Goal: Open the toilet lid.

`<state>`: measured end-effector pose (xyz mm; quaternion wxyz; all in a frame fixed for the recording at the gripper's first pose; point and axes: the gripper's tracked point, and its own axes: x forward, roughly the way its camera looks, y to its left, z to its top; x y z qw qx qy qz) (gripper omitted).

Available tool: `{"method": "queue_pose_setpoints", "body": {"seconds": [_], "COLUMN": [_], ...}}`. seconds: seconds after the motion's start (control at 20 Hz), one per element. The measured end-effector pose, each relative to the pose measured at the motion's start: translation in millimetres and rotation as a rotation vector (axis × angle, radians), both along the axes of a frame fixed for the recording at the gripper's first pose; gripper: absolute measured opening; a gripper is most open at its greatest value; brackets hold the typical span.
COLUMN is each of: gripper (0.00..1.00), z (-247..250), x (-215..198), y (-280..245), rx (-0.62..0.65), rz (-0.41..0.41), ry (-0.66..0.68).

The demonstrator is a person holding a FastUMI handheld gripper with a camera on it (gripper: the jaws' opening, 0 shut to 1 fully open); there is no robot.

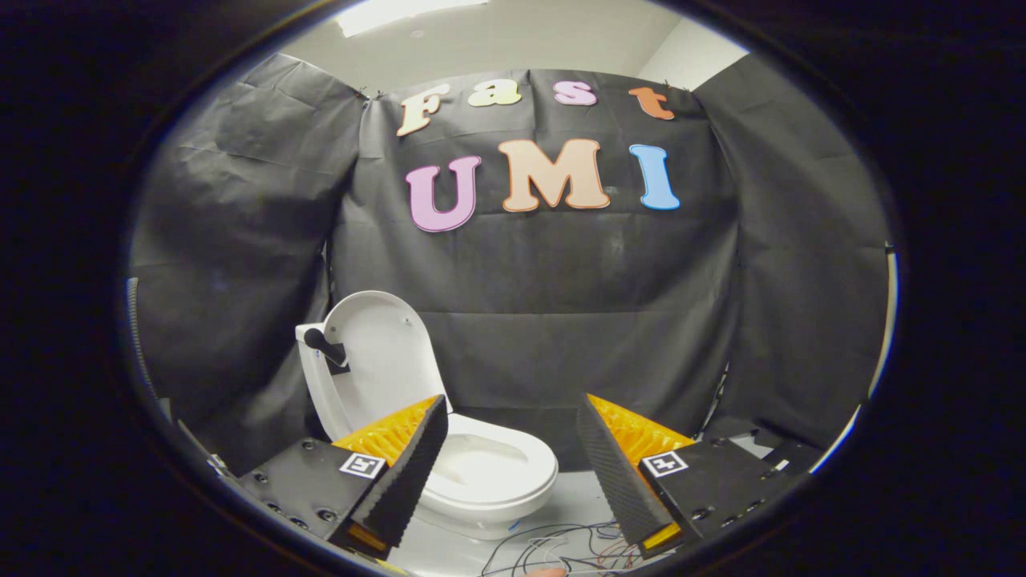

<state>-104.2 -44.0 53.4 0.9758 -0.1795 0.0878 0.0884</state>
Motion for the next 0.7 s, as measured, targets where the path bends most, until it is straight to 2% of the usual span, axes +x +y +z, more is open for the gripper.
{"method": "queue_pose_setpoints", "body": {"seconds": [0.7], "gripper": [1.0], "z": [-1.2], "x": [0.9], "y": [0.1], "rx": [0.0], "rz": [0.0], "ry": [-0.001]}}
